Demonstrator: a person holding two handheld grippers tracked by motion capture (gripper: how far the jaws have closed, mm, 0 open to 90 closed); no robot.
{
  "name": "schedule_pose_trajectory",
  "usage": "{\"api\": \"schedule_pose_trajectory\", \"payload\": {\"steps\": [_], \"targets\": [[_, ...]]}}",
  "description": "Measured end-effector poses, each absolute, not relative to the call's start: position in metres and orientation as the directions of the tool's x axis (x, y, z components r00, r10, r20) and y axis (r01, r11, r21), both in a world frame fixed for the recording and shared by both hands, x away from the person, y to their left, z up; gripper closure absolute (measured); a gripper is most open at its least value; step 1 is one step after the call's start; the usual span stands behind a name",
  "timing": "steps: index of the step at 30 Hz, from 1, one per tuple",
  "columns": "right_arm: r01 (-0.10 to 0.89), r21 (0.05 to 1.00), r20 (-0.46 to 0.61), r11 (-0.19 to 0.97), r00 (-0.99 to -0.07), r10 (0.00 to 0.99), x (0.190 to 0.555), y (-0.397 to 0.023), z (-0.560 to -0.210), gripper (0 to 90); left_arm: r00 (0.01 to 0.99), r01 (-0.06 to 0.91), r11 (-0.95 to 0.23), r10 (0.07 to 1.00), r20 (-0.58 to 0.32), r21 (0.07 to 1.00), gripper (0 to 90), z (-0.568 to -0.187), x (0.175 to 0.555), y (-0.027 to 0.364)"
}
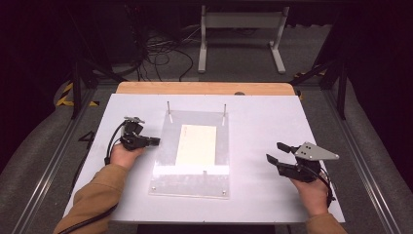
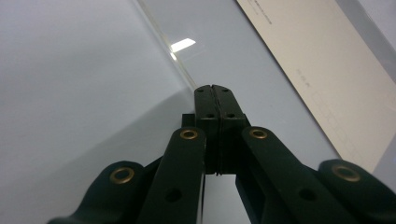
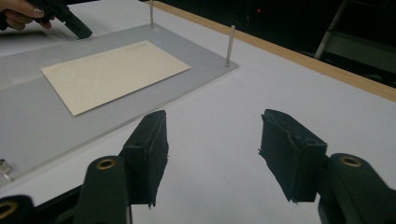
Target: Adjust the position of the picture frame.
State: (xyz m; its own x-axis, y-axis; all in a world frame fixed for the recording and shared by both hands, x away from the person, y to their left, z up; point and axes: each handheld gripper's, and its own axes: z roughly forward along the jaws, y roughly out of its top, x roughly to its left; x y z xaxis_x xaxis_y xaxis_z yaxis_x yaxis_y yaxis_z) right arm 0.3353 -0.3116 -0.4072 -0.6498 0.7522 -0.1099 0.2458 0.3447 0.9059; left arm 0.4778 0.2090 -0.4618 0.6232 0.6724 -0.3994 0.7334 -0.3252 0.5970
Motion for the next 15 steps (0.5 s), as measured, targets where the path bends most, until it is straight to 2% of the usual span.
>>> {"api": "schedule_pose_trajectory", "payload": {"steps": [12, 15], "targets": [[0.264, 0.906, -0.084, 0.331, -0.655, 0.751, 0.339, -0.313, -0.409, 42.6, 0.702, 0.688, -0.421, 0.595, -0.392, 0.592, 89.9, -0.46, 0.467, 0.169], [0.266, 0.907, -0.079, 0.326, -0.654, 0.753, 0.338, -0.314, -0.409, 42.6, 0.713, 0.67, -0.409, 0.588, -0.382, 0.62, 89.6, -0.455, 0.469, 0.167]]}}
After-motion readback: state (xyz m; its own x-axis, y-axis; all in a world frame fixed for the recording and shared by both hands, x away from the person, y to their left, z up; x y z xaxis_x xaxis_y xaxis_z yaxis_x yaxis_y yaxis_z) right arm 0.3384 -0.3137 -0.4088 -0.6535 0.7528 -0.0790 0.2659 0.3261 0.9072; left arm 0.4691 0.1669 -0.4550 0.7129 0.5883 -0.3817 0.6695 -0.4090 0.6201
